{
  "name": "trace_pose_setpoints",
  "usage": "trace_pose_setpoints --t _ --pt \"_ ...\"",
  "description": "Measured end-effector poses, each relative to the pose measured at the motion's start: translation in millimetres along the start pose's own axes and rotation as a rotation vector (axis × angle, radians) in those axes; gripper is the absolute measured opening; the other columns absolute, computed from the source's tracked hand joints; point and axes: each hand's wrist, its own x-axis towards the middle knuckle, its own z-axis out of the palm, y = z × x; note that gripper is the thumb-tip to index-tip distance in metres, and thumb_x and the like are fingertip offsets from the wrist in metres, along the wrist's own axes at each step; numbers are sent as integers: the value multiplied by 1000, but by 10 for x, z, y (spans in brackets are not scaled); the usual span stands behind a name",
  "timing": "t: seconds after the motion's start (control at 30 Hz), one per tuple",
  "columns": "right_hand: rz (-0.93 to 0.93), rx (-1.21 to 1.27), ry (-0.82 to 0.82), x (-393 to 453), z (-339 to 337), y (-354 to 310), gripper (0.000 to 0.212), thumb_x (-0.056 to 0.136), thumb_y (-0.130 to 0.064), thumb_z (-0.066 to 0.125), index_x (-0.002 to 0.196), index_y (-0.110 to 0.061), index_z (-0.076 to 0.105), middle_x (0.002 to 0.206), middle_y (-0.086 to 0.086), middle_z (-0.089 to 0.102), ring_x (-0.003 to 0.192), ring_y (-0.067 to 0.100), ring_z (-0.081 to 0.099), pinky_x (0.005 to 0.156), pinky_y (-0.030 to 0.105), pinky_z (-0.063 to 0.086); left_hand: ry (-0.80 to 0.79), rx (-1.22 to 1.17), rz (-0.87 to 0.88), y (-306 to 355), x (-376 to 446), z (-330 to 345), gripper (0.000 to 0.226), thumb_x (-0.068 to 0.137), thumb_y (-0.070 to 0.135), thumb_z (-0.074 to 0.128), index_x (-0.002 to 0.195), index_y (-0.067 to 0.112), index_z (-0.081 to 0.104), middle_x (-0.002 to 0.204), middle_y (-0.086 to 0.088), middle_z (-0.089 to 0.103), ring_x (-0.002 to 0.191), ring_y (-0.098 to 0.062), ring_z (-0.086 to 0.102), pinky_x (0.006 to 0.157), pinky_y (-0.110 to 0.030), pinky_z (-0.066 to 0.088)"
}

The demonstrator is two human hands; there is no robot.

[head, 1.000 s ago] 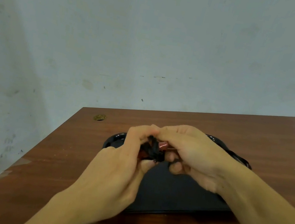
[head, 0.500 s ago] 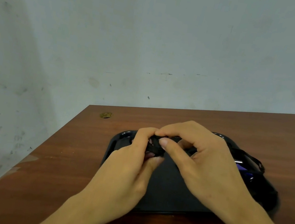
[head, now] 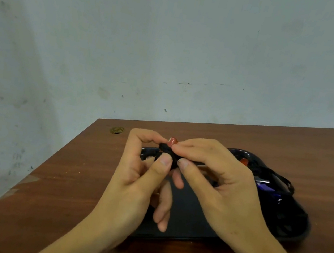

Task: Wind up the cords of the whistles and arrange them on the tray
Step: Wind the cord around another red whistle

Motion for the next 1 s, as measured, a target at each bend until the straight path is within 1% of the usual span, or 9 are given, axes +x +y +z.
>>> trace_pose_setpoints --t 0.17,0.33,0.47,0.53,0.63,0.7,0.8,0.9,1.0 --pt "15 122 26 -16 20 49 22 90 -11 67 111 -13 75 105 1 69 103 20 68 83 22 54 -19 -124 -24 2 -28 40 5 99 23 44 100 24 40 69 -18 54 28 -17 38 37 -24 43" --pt "-16 145 59 -18 53 -7 17 88 -12 69 102 -18 76 93 1 65 91 15 68 83 22 52 -61 -166 -61 6 -38 31 21 99 23 44 118 32 49 70 -21 55 30 -20 45 40 -28 47" --pt "-19 158 61 -16 46 -31 16 89 -18 71 103 -22 76 88 -3 62 85 20 67 80 26 52 -83 -227 -66 14 -50 64 17 100 21 43 112 27 53 69 -20 54 31 -18 45 40 -28 48" --pt "24 214 90 -25 65 -48 15 87 -15 75 101 -19 76 89 -2 64 77 20 70 78 27 56 -85 -253 -68 24 -52 71 14 98 22 45 109 28 51 70 -19 54 32 -18 46 41 -28 48" --pt "142 425 135 -6 96 -107 19 79 -8 72 98 -9 72 90 6 70 64 18 71 71 22 58 -92 -272 -61 51 -43 73 13 95 25 49 106 31 49 71 -18 55 34 -18 48 41 -28 49" --pt "167 500 119 11 94 -117 18 77 -5 70 95 -3 70 80 11 71 60 18 70 68 20 58 -102 -266 -45 61 -46 75 12 94 25 50 103 33 48 72 -16 56 34 -18 49 41 -28 49" --pt "177 547 91 18 83 -111 15 77 -5 70 92 -4 70 64 10 69 55 16 69 69 20 57 -107 -261 -24 66 -59 87 12 94 25 49 101 35 48 72 -15 56 34 -17 49 40 -27 48" --pt "165 575 91 3 95 -125 11 80 -2 69 90 -1 67 64 19 66 51 18 66 67 24 58 -103 -264 -24 61 -68 104 11 93 27 49 101 35 48 72 -14 55 33 -16 46 39 -26 45" --pt "184 579 129 16 122 -150 11 78 -6 70 87 -2 67 78 21 68 50 15 65 69 23 57 -70 -257 -19 51 -81 132 11 94 27 48 101 36 48 72 -13 56 34 -16 44 38 -25 45"
